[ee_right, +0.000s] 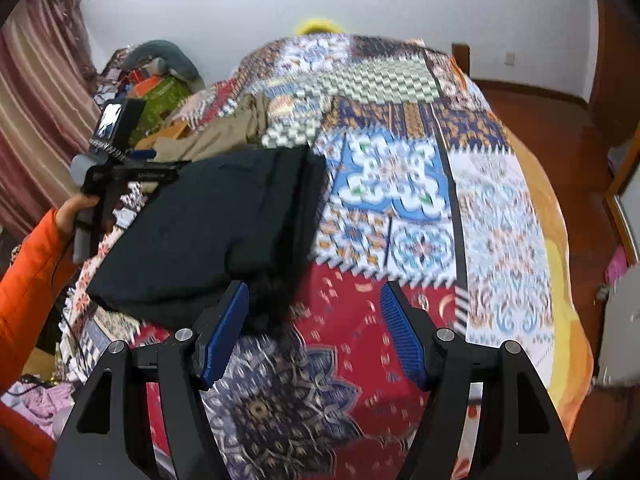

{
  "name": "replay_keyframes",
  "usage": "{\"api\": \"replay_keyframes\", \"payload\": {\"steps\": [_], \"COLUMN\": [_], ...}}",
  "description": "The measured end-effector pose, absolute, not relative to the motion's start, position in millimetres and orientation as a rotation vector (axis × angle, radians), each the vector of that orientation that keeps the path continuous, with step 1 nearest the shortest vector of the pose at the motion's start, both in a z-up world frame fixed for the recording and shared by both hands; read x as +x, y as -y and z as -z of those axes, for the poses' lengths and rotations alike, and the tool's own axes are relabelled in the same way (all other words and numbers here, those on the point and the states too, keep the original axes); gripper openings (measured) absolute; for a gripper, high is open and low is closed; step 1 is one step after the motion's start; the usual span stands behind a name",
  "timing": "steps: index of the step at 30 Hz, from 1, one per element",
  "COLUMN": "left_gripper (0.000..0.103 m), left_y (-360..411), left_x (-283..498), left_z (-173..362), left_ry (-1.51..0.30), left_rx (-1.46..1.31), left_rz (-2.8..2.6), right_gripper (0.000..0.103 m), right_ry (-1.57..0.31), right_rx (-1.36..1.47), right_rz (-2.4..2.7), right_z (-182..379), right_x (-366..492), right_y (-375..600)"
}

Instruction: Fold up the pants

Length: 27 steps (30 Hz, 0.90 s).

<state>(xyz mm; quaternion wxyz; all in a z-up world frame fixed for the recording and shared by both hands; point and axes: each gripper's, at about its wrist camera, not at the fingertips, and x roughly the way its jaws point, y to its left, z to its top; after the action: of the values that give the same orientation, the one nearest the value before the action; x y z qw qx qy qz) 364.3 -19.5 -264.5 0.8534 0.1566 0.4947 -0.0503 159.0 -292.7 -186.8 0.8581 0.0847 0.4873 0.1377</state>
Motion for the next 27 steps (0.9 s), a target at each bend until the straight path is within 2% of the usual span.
{"api": "replay_keyframes", "payload": {"steps": [2,5,7,10,16,18,27], "left_gripper": [0.101,0.093,0.093,0.082,0.082,0.079,0.078], "left_y": [19,22,22,21,13,5,-21], "left_x": [368,364,361,352,322,308,250], "left_z": [271,278,278,277,276,273,258], "left_ry": [-1.063,-1.09,-1.086,-1.097,-1.096,-1.103,-1.124], "left_rx": [0.311,0.33,0.337,0.338,0.391,0.371,0.311], "left_rz": [0.122,0.192,0.189,0.218,0.176,0.166,0.143], "right_gripper": [0.065,0.065,0.065,0.065,0.065,0.065,0.065], "right_ry": [-1.056,-1.091,-1.098,-1.102,-1.096,-1.094,-1.05], "right_rx": [0.176,0.194,0.177,0.173,0.196,0.198,0.116], "right_rz": [-0.292,-0.316,-0.315,-0.326,-0.321,-0.313,-0.295], "right_z": [196,209,213,217,221,221,216], "right_x": [160,166,168,173,185,190,215], "right_y": [291,286,283,281,290,292,291]}}
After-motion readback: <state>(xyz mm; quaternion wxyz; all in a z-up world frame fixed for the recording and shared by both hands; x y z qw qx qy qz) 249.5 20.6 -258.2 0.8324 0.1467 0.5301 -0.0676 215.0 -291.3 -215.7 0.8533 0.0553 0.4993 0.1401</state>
